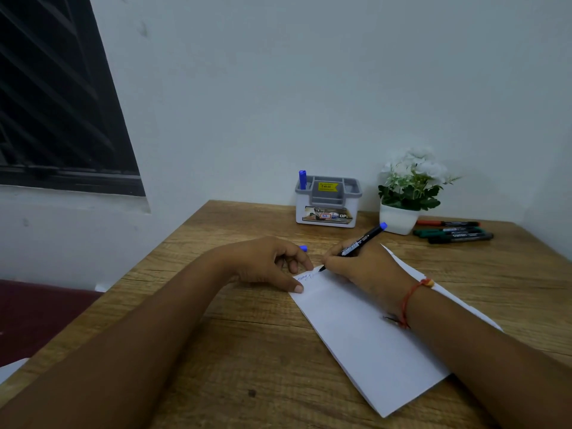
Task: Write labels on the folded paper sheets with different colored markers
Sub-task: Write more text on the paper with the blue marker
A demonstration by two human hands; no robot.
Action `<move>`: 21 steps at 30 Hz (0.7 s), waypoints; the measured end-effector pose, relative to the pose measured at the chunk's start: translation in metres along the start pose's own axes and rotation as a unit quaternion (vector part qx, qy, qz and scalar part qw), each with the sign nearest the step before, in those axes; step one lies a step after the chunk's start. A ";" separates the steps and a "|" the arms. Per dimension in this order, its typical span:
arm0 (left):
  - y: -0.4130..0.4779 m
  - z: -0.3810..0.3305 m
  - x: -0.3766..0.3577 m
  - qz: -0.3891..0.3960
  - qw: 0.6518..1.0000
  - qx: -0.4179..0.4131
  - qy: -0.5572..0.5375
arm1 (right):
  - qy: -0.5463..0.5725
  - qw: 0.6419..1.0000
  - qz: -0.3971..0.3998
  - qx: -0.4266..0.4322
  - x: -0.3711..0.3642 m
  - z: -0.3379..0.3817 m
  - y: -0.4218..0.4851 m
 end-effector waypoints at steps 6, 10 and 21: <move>0.001 -0.001 0.000 0.002 1.000 0.005 0.006 | -0.028 1.000 -0.009 0.003 0.001 -0.001 0.002; 0.000 -0.001 0.000 0.007 1.000 0.004 0.009 | -0.024 1.000 -0.007 -0.002 0.000 -0.004 0.004; 0.000 -0.001 0.000 0.006 1.000 0.008 0.011 | -0.023 1.000 -0.007 0.005 0.002 -0.002 0.001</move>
Point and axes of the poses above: each hand's wrist, its own y-axis towards the middle knuckle, its own x-axis out of the back of the hand, z = x × y, the point moved 8 cm from there along y, towards the middle knuckle, and after that the axes turned 7 degrees about -y, right-handed, at the moved point
